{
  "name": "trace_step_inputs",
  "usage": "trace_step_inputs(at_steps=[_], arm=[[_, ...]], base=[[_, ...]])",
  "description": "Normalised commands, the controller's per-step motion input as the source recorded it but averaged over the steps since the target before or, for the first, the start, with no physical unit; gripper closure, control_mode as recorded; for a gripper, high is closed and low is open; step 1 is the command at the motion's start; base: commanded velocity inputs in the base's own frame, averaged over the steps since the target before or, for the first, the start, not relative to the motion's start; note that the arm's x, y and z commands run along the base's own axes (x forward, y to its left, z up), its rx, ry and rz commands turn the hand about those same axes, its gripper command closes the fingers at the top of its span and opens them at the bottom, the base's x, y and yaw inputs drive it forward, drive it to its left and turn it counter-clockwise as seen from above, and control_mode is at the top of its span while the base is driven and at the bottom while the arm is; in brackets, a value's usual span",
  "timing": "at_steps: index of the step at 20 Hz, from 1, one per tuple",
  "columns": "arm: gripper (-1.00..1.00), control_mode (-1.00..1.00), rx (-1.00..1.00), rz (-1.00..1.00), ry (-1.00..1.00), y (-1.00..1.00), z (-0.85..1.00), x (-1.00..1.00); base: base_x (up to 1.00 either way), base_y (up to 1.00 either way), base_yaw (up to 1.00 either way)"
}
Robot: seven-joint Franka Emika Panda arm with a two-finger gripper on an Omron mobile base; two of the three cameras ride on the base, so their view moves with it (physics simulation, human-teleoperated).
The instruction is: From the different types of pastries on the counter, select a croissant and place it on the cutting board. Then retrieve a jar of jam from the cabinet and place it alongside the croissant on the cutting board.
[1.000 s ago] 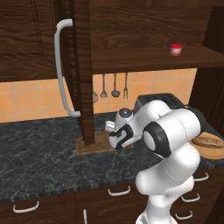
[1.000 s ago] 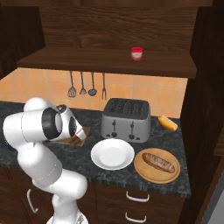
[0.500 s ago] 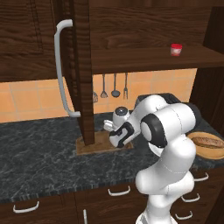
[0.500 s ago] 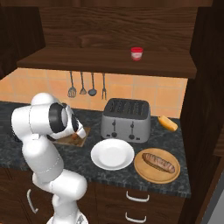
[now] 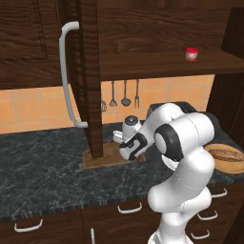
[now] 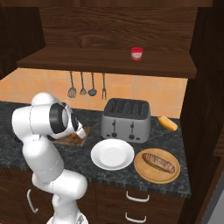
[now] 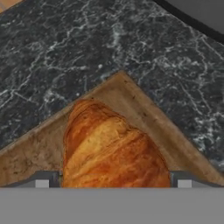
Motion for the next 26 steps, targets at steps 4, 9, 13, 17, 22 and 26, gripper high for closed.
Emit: trace_step_inputs(at_steps=[4, 9, 13, 17, 22, 26], arm=[[-1.0, -1.0, 0.01, -0.01, 0.0, -0.01, 0.28, -0.28], [-1.0, -1.0, 0.0, 0.0, 0.01, 0.0, 0.74, -0.02], [-1.0, -1.0, 0.0, 0.0, 0.06, 0.0, 0.73, -0.07], [-1.0, -1.0, 0.0, 0.0, 0.11, 0.0, 0.44, -0.01], [-1.0, -1.0, 0.0, -0.01, 0.03, 0.0, 0.42, -0.12], [-1.0, -1.0, -0.02, -0.03, 0.0, 0.0, 0.44, -0.24]], base=[[0.0, 0.0, 0.0], [0.0, 0.0, 0.0], [0.0, 0.0, 0.0], [0.0, 0.0, 0.0], [0.0, 0.0, 0.0], [0.0, 0.0, 0.0]])
